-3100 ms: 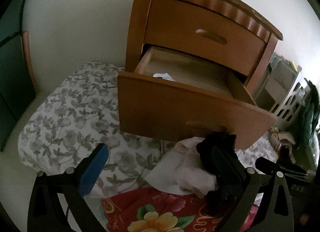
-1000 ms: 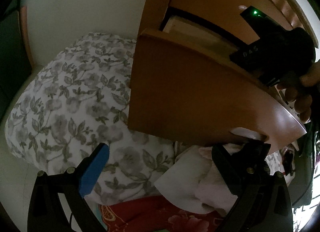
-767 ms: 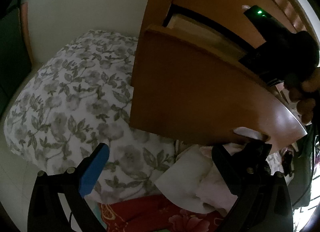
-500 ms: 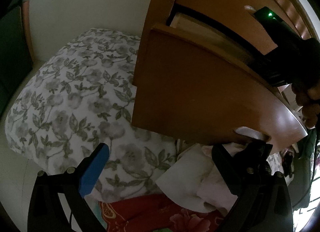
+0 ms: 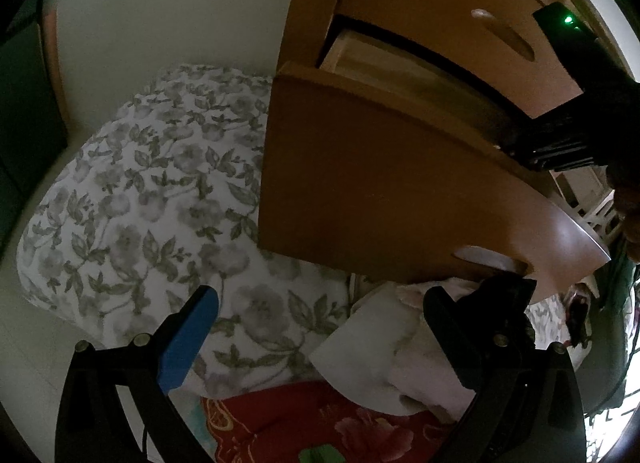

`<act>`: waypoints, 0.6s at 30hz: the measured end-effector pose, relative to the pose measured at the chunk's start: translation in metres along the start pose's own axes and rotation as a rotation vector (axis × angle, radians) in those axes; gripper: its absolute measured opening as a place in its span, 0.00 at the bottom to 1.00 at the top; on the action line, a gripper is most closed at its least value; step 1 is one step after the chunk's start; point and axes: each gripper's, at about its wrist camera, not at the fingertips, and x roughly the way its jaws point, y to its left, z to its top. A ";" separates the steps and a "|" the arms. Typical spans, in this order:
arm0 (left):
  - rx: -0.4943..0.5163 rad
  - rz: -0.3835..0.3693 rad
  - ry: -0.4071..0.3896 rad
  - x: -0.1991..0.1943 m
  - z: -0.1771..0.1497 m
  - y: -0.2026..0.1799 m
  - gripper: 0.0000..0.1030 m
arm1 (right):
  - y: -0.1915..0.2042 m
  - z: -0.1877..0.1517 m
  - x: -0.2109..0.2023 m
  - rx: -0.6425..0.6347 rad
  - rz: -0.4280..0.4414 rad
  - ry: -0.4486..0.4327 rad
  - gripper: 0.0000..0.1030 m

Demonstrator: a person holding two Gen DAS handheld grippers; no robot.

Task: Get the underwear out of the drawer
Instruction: 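Lift the white Hello Kitty sock up out of the drawer with the right gripper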

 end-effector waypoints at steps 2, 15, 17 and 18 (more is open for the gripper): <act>0.004 0.002 -0.002 -0.002 -0.001 -0.002 0.99 | -0.003 0.000 -0.006 -0.001 0.003 -0.012 0.14; 0.046 0.021 -0.028 -0.019 -0.005 -0.017 0.99 | -0.022 -0.021 -0.048 0.052 0.039 -0.151 0.14; 0.051 0.022 -0.030 -0.021 -0.006 -0.019 0.99 | -0.028 -0.026 -0.057 0.066 0.044 -0.176 0.14; 0.055 0.022 -0.031 -0.022 -0.007 -0.020 0.99 | -0.030 -0.028 -0.060 0.074 0.046 -0.188 0.14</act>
